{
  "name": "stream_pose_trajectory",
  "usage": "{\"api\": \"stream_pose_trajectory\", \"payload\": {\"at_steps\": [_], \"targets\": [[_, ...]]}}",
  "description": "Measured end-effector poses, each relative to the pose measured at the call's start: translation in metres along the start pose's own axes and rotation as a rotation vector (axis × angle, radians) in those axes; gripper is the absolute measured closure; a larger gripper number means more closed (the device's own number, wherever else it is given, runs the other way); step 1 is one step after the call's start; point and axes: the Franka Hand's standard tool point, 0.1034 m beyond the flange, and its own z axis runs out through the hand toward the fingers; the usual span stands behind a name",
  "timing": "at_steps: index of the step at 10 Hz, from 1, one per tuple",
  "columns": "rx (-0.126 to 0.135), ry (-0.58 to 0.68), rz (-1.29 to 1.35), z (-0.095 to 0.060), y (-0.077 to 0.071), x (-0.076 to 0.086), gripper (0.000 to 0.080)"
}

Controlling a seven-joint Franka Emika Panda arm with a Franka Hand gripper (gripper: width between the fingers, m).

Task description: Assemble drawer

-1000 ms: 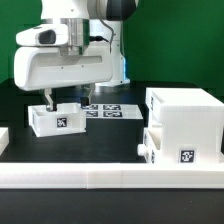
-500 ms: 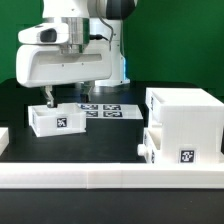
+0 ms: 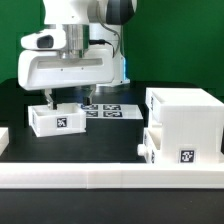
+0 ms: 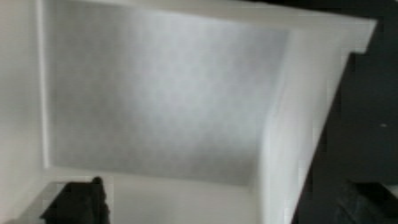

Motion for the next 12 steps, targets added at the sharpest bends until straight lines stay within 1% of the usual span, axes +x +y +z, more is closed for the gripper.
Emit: {"api": "stream_pose_trajectory", "payload": {"at_steps": [3,4,5,7,9,12], "targets": [[0.015,-0.014,-0.004,0.008,-0.009,-0.005,0.0151],[0.019,-0.015,-0.004,0.013,-0.013,-0.009,0.0151],[0.015,-0.008,-0.011,0.020,-0.013,-0.013,0.0151],[0.017,-0.012,0.000,0.030,-0.013,-0.025,0.0151],[0.018,-0.011,-0.004,0.031,-0.016,-0.025,0.0151],[0.019,-0.011,-0.011,0.031,-0.016,-0.024,0.0550]]}}
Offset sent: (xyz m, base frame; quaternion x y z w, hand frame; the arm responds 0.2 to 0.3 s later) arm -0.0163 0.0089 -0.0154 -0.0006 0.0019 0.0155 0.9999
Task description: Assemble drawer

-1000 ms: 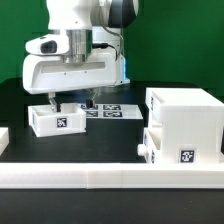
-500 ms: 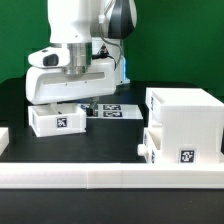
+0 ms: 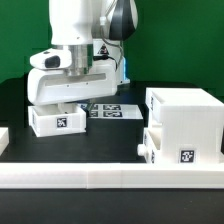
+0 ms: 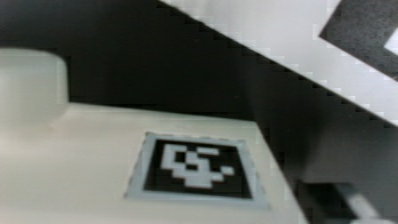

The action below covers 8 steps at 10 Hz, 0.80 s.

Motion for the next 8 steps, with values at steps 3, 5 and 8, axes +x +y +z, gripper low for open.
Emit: {"api": "stream_pose_trajectory", "payload": {"at_steps": [3,5,8], "targets": [[0.001,0.000,-0.003,0.0002,-0.0011,0.0007,0.0748],[0.002,0.000,-0.007,0.0001,-0.0025,0.0018,0.0758],[-0.002,0.001,-0.014,-0.0074,0.0006,0.0062,0.0758]]}}
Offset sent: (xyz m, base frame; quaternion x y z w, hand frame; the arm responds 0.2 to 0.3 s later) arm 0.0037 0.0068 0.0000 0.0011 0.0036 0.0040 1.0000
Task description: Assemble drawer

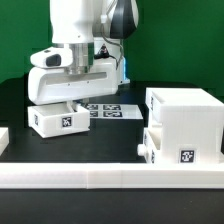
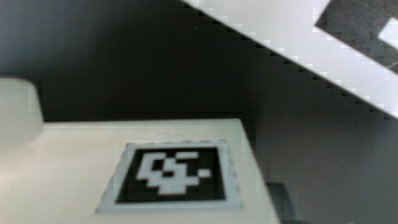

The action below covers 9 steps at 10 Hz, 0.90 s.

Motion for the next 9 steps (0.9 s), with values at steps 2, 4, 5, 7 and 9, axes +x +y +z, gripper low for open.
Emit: {"api": "stream_pose_trajectory", "payload": {"at_steps": [2,4,5,7,9], "targets": [[-0.019,0.020,-0.036,-0.011,0.002,0.011,0.0757],[-0.018,0.018,-0.079,-0.026,0.005,0.032,0.0757],[-0.013,0.014,-0.108,-0.030,0.010,0.043,0.0757],[0.001,0.015,-0.160,-0.036,0.017,0.075,0.0757],[0.005,0.028,-0.204,-0.039,0.011,0.097,0.0757]]}}
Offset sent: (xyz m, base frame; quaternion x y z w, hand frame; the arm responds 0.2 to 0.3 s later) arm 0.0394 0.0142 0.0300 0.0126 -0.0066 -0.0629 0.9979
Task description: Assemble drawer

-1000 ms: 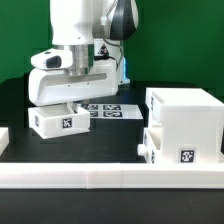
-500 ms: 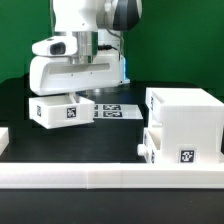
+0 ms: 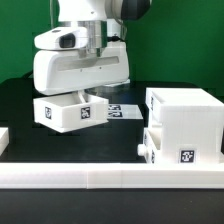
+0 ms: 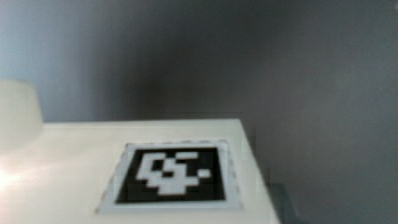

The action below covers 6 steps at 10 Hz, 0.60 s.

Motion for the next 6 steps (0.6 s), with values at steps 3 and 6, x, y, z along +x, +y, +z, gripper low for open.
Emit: {"api": "stream_pose_trajectory", "payload": {"at_steps": [3,6], "targets": [[0.003,0.000,-0.020,0.0008,-0.0009,0.0003,0.0757],[0.010,-0.013,-0.291,0.0067,0.0065,-0.0026,0.0757]]}}
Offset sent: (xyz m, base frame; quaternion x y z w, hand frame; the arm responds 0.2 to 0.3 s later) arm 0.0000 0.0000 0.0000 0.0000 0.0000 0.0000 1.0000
